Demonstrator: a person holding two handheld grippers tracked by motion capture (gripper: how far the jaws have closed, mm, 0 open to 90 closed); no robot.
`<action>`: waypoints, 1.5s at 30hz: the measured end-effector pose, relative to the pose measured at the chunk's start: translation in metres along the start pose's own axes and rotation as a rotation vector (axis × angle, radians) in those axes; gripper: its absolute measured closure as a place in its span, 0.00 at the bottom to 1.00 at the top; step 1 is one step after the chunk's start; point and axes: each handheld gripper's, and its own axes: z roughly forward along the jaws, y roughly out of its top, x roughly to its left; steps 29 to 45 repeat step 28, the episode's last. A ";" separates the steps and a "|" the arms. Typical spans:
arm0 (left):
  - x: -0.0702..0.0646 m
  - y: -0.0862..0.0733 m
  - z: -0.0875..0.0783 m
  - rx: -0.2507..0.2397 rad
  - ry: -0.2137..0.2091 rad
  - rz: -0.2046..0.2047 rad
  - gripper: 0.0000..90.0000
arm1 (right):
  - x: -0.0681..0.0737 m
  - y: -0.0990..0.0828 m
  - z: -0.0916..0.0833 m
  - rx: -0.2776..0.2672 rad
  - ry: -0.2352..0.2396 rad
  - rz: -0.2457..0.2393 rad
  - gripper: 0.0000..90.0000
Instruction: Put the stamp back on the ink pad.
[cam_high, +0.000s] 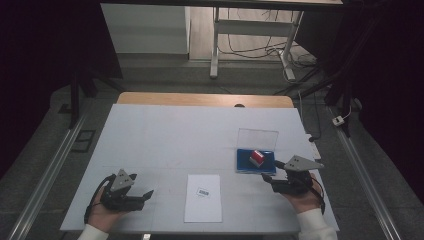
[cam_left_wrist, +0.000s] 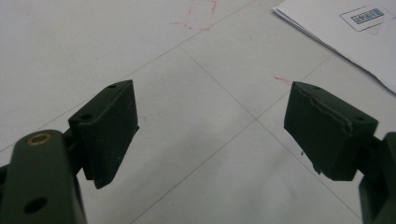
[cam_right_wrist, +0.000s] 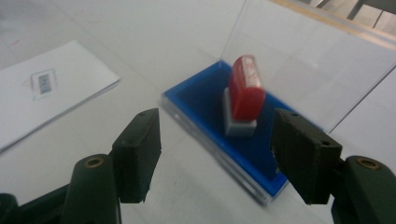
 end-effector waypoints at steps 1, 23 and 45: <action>0.000 0.000 0.000 0.000 -0.001 0.000 0.20 | 0.001 -0.003 -0.001 -0.001 0.006 0.005 0.37; -0.002 0.001 0.001 0.001 -0.002 0.002 0.19 | 0.001 -0.035 -0.014 -0.015 0.062 0.025 0.38; -0.001 0.001 0.001 0.000 -0.005 0.003 0.19 | 0.002 -0.035 -0.013 -0.015 0.061 0.022 0.38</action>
